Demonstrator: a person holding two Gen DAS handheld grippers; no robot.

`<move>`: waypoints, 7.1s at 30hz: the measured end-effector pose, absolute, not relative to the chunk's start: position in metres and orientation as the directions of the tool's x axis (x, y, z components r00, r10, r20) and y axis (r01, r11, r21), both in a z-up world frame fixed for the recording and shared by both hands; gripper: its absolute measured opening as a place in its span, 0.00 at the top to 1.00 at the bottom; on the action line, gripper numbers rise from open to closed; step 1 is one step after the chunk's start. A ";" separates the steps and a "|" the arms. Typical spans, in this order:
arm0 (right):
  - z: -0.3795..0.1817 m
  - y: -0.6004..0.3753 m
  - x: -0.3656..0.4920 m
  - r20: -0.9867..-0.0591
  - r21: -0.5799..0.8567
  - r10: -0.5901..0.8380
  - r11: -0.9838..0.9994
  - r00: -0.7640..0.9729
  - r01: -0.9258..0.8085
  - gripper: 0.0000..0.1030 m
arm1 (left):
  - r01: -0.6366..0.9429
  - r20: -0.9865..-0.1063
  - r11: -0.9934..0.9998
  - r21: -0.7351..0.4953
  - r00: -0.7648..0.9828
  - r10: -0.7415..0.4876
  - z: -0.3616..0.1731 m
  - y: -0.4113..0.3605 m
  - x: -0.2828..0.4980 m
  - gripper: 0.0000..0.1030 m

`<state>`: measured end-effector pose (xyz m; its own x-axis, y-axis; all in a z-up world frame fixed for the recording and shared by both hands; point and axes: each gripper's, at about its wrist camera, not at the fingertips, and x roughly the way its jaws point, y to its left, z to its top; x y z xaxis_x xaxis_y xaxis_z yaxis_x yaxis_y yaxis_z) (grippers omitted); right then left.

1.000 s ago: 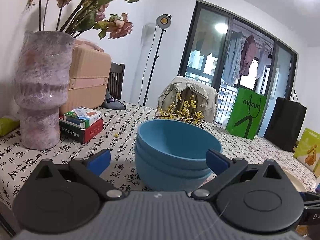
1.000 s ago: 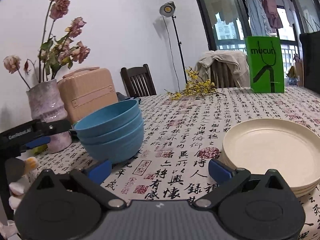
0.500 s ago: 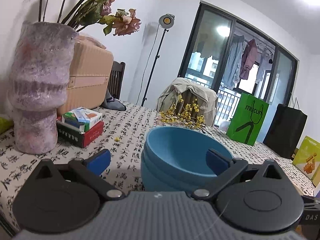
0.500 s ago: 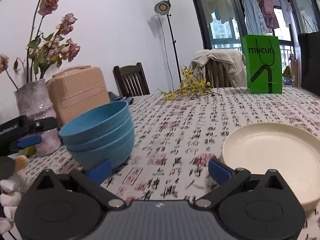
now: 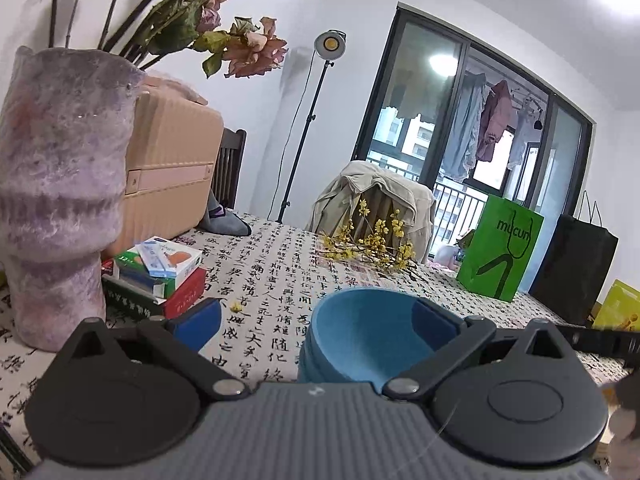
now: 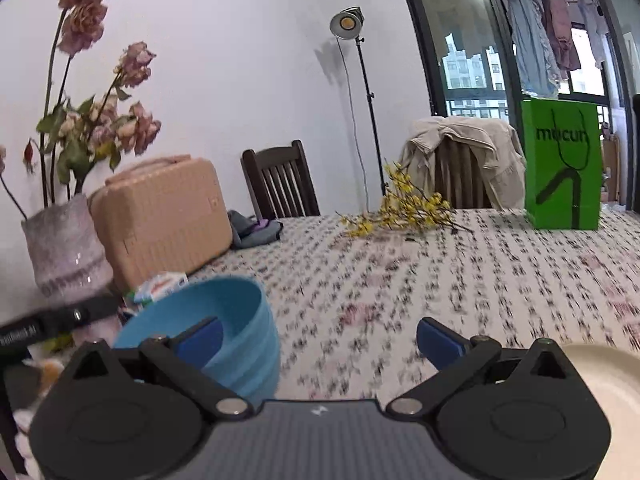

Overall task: Organize plates and bowls
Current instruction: 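Close both grippers on the stacked blue bowls rim and lift the stack, then carry the tilted blue bowl stack across the tablecloth with both grippers, then carry the blue bowl stack toward the cream plate stack with both grippers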

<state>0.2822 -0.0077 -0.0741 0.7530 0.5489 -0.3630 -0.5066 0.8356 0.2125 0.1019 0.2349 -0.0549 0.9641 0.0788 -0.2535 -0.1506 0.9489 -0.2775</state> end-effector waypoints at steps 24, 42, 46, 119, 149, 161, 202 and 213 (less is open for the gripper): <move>-0.055 0.056 0.363 -0.577 0.378 0.680 0.714 0.453 -0.590 0.00 | -0.223 -0.429 0.907 -0.356 0.902 0.054 -0.060 0.263 0.146 0.00; -0.108 0.080 0.389 -0.743 0.497 0.643 0.715 0.185 -0.491 0.14 | -0.242 -0.618 0.809 -0.536 0.766 -0.180 -0.089 0.269 0.184 0.00; -0.114 0.083 0.393 -0.747 0.515 0.648 0.707 0.151 -0.484 0.22 | -0.247 -0.627 0.806 -0.537 0.756 -0.186 -0.089 0.268 0.187 0.00; -0.116 0.084 0.396 -0.794 0.504 0.597 0.755 0.119 -0.420 0.56 | -0.291 -0.720 0.836 -0.465 0.674 -0.165 -0.084 0.244 0.191 0.57; -0.092 0.048 0.377 -0.768 0.509 0.619 0.746 0.166 -0.429 0.56 | -0.249 -0.691 0.854 -0.456 0.705 -0.163 -0.065 0.219 0.181 0.56; -0.085 0.031 0.375 -0.754 0.515 0.630 0.742 0.183 -0.430 0.56 | -0.233 -0.681 0.861 -0.452 0.714 -0.164 -0.056 0.205 0.181 0.56; -0.078 -0.033 0.374 -0.731 0.526 0.640 0.749 0.236 -0.402 0.56 | -0.172 -0.662 0.888 -0.427 0.728 -0.178 -0.044 0.149 0.193 0.56; -0.075 -0.052 0.372 -0.723 0.525 0.641 0.753 0.259 -0.397 0.56 | -0.150 -0.655 0.891 -0.429 0.731 -0.192 -0.042 0.134 0.197 0.56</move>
<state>0.3720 -0.0522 -0.0746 0.2586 0.6410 -0.7227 -0.3968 0.7526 0.5255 0.1968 0.1338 -0.0415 0.7310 -0.1921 -0.6547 -0.1499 0.8909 -0.4287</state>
